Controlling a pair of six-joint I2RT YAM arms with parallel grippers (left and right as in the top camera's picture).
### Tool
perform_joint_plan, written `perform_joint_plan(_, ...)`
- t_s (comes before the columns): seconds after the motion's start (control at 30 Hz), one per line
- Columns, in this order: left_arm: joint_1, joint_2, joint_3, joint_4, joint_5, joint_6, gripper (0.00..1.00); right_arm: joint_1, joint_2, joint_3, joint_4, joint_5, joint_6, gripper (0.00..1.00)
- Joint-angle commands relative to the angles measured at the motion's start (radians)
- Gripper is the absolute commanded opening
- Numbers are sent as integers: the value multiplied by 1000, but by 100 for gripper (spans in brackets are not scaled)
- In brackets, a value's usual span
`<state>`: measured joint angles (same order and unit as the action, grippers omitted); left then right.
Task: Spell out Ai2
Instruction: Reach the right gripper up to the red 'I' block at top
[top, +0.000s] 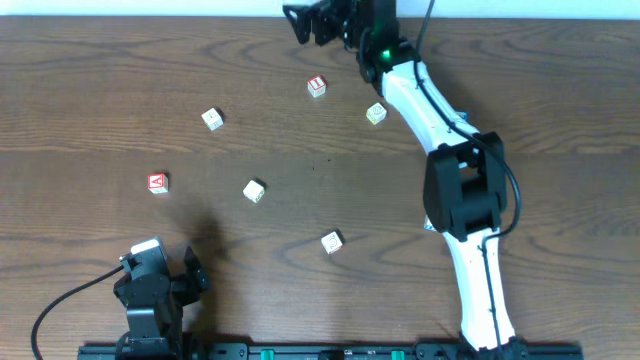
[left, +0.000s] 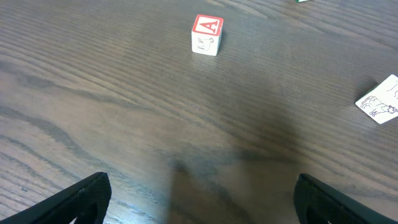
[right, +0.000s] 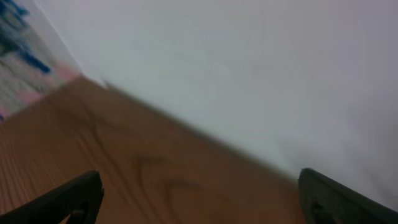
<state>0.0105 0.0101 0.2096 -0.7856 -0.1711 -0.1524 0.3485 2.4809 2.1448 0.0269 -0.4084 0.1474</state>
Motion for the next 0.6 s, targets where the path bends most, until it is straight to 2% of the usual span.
perform_joint_plan(0.0, 2, -5, -25, -40, -3, 14, 95, 1, 38, 27, -55, 5, -34, 99)
perform_joint_plan(0.23, 2, -5, -25, -40, -3, 14, 95, 12, 52, 27, -277, 4, -132, 99)
perform_joint_plan(0.37, 2, -5, -25, -40, -3, 14, 95, 12, 52, 27, -406, -7, -130, 99)
perform_joint_plan(0.57, 2, -5, -25, -40, -3, 14, 95, 16, 52, 19, -457, -10, -126, 99)
